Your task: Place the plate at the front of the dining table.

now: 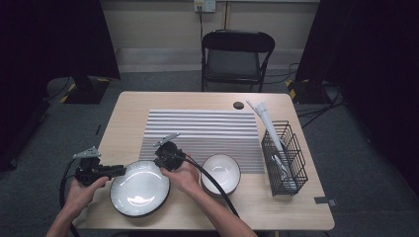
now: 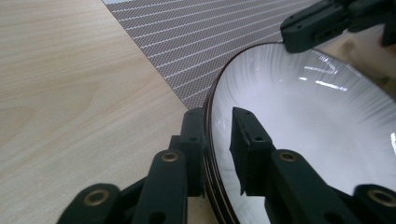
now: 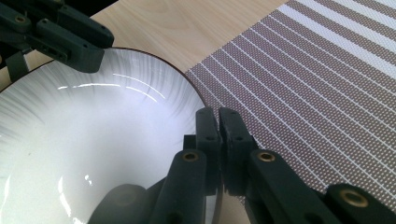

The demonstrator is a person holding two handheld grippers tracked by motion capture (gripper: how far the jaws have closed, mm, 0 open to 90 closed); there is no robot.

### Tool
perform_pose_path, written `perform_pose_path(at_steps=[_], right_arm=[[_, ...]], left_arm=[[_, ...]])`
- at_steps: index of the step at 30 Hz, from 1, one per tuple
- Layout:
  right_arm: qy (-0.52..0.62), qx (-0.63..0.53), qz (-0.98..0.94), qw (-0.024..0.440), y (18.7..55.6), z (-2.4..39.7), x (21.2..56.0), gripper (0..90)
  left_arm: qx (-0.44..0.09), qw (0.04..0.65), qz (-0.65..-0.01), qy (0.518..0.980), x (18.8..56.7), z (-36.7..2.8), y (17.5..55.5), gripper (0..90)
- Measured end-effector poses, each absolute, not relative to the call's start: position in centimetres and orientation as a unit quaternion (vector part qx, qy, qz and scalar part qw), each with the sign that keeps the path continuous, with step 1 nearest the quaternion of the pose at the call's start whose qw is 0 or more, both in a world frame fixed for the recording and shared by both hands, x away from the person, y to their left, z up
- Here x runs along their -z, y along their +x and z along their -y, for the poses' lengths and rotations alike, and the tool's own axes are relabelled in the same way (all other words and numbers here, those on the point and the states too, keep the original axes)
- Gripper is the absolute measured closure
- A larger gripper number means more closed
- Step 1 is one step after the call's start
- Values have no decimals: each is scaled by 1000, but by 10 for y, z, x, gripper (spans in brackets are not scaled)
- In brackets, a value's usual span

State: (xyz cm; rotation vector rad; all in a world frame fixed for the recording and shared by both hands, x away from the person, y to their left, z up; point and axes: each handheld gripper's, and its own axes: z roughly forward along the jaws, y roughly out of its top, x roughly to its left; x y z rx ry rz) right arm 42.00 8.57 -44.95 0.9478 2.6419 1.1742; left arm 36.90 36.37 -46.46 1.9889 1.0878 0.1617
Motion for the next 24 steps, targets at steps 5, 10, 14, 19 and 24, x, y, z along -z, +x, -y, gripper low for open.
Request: perform_pose_path(at_steps=[5,10,14,19,24], right_arm=[[307,-382,-870,51,420,-86,448,881],[314,-390,-864,53,419,-83,448,875],[310,-389,-866,54,418,-82,447,893],[313,-390,-865,47,420,-81,447,895],[312,-389,-866,49,419,-82,448,893]], left_arm=[[-56,428,-438,788,468,-367,370,816],[-55,427,-436,790,468,-367,370,816],[-52,431,-437,788,468,-368,371,817],[-48,433,-437,787,468,-367,370,760],[-45,435,-438,785,468,-368,370,776]])
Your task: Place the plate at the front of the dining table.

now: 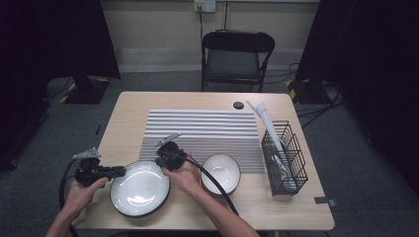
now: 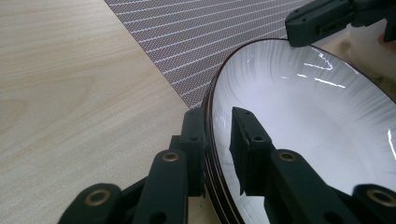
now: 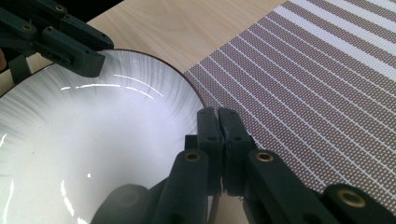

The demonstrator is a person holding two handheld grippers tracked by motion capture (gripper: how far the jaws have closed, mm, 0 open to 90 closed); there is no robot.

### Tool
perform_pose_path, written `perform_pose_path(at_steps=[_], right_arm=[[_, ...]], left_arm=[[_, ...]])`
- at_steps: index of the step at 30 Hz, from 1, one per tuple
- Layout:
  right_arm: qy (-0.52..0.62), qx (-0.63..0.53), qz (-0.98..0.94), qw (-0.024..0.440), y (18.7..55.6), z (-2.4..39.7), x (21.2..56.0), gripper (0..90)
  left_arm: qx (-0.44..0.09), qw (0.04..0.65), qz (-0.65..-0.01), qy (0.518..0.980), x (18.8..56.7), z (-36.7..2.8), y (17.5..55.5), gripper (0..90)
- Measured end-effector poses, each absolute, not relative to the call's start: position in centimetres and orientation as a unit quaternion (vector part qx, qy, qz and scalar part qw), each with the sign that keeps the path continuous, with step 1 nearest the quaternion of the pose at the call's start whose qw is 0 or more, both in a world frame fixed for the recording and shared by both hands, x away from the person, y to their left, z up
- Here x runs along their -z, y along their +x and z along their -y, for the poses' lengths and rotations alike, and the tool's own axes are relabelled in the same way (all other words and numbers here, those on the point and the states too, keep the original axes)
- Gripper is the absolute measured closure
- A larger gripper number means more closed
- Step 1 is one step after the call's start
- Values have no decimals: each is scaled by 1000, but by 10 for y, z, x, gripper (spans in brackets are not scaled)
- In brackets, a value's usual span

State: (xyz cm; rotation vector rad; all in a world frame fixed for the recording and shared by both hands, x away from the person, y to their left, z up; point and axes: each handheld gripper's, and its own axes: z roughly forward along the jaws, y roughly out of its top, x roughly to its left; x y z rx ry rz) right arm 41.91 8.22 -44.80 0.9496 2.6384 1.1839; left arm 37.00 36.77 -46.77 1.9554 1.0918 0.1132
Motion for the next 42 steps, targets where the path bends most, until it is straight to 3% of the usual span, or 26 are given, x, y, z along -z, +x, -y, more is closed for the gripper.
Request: perform_pose_path(at_steps=[8,16,18,20,25,30,34,42], right_arm=[[332,-394,-857,23,422,-81,451,887],[333,-394,-856,22,422,-82,452,886],[324,-394,-860,35,420,-84,452,883],[316,-390,-864,44,419,-86,451,881],[308,-388,-867,46,421,-84,449,873],[312,-394,-864,28,421,-81,448,811],[315,-393,-863,33,420,-79,450,882],[323,-397,-858,35,420,-78,449,898]], left_arm=[[-38,441,-441,781,470,-370,370,774],[-29,448,-439,778,470,-369,372,716],[-41,440,-439,783,469,-367,371,794],[-47,432,-439,786,469,-368,371,813],[-45,437,-440,784,470,-370,372,818],[-41,440,-440,782,470,-371,372,819],[-38,441,-440,781,471,-372,372,819],[-28,451,-442,775,472,-373,371,766]])
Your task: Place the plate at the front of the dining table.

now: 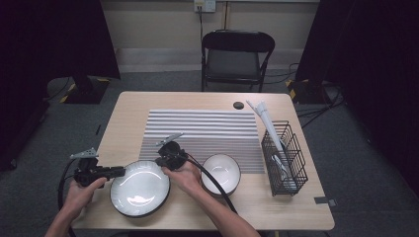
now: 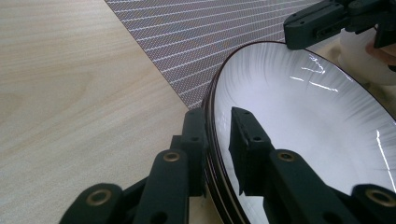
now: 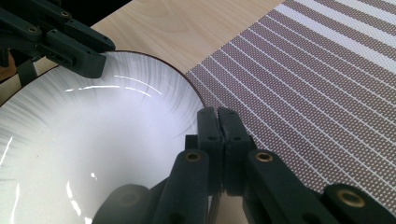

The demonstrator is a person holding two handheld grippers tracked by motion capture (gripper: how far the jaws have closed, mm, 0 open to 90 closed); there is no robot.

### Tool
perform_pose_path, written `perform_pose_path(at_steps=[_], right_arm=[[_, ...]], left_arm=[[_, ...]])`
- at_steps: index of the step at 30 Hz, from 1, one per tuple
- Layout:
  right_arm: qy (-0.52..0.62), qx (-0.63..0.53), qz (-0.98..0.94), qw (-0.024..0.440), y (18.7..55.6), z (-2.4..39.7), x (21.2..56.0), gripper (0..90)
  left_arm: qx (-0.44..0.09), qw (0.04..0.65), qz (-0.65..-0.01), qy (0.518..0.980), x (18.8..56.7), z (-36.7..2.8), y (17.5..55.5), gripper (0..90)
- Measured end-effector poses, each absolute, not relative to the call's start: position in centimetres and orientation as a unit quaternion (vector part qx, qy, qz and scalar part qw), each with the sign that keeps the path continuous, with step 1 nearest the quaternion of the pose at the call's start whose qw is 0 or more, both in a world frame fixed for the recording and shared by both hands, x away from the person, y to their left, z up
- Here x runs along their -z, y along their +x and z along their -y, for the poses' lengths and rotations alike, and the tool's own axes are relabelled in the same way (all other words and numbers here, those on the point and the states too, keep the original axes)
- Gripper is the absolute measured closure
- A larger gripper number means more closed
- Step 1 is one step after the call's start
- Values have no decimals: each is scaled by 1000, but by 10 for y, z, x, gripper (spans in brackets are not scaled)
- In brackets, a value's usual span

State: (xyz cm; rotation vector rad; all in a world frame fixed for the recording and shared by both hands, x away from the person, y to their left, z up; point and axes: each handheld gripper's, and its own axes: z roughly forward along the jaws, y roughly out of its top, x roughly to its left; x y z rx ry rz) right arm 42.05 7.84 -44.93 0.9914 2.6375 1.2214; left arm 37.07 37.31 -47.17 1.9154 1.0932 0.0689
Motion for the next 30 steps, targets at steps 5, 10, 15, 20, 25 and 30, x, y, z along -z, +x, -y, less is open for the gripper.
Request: perform_pose_path(at_steps=[5,10,15,20,25,30], right_arm=[[330,-401,-854,32,420,-79,451,895],[335,-407,-849,14,421,-80,455,890],[326,-403,-855,26,417,-85,455,887],[329,-404,-853,25,419,-87,455,885],[331,-410,-850,24,420,-89,456,882],[315,-410,-856,25,416,-99,458,874]], left_arm=[[-27,451,-440,776,471,-373,371,762],[-28,449,-439,777,471,-372,371,755],[-26,450,-439,777,471,-372,371,751],[-26,450,-441,776,472,-373,372,741],[-24,450,-443,775,472,-373,372,739],[-23,452,-440,776,472,-373,373,756]])
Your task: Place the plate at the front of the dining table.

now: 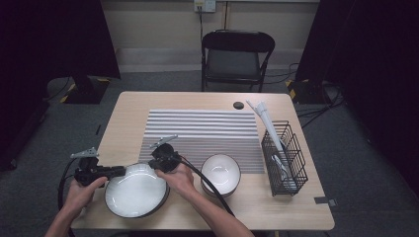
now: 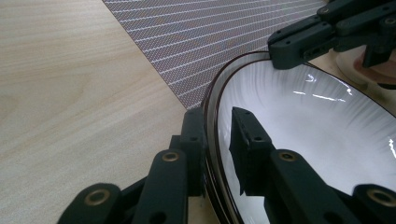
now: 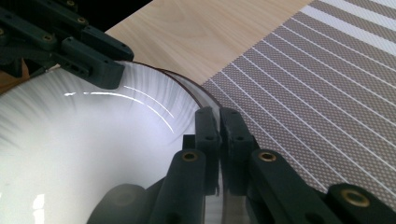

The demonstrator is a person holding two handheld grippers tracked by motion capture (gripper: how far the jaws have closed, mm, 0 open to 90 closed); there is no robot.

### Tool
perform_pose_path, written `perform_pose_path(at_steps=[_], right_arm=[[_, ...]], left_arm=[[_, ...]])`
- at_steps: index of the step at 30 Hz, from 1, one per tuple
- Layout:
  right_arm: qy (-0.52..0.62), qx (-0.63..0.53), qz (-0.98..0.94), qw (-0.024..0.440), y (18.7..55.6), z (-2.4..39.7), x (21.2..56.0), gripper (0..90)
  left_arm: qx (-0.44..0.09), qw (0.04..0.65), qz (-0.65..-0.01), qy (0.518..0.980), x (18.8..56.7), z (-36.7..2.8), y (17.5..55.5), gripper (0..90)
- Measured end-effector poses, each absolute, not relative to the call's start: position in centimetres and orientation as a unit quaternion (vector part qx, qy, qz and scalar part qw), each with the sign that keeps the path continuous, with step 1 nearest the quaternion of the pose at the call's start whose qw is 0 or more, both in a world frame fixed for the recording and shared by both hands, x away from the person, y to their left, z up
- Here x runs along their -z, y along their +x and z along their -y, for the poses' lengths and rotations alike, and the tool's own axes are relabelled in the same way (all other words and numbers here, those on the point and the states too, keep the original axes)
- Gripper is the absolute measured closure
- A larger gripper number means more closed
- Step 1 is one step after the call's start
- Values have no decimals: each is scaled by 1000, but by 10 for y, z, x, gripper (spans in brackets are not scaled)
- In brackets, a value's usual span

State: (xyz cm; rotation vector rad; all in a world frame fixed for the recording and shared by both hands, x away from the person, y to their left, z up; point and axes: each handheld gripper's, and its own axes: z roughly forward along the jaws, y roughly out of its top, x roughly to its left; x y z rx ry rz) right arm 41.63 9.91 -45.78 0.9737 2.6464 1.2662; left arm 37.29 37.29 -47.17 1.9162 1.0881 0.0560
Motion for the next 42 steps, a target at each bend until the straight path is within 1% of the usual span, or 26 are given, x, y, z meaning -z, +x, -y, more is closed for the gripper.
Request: perform_pose_path(at_steps=[1,3,13,17,21,24,26,28,29,32,33,34,42], right_arm=[[314,-407,-857,27,415,-101,458,872],[312,-410,-857,17,415,-104,460,871],[307,-409,-859,21,415,-105,459,861],[306,-398,-865,26,411,-102,464,802],[308,-401,-862,19,408,-95,466,795],[306,-398,-864,15,406,-92,468,754],[310,-401,-862,14,404,-92,470,747],[313,-402,-860,13,404,-92,470,750],[318,-405,-857,3,407,-91,471,774],[326,-414,-850,-6,410,-89,471,795],[328,-420,-846,-8,412,-89,471,805],[330,-423,-844,-12,413,-89,471,811],[337,-436,-834,0,416,-84,468,837]], left_arm=[[-23,451,-441,775,472,-373,373,757],[-25,447,-440,779,471,-374,373,790],[-29,448,-436,780,470,-375,372,796],[-31,451,-436,778,469,-377,371,810],[-31,450,-437,778,469,-377,372,811],[-31,452,-437,777,469,-377,372,816],[-33,450,-439,777,468,-376,372,817],[-31,453,-440,775,468,-377,372,819],[-33,454,-436,776,468,-377,373,822],[-35,461,-437,771,466,-378,372,827],[-31,466,-438,768,466,-379,373,866],[-30,467,-436,768,467,-379,374,866],[-35,468,-434,769,465,-376,377,867]])
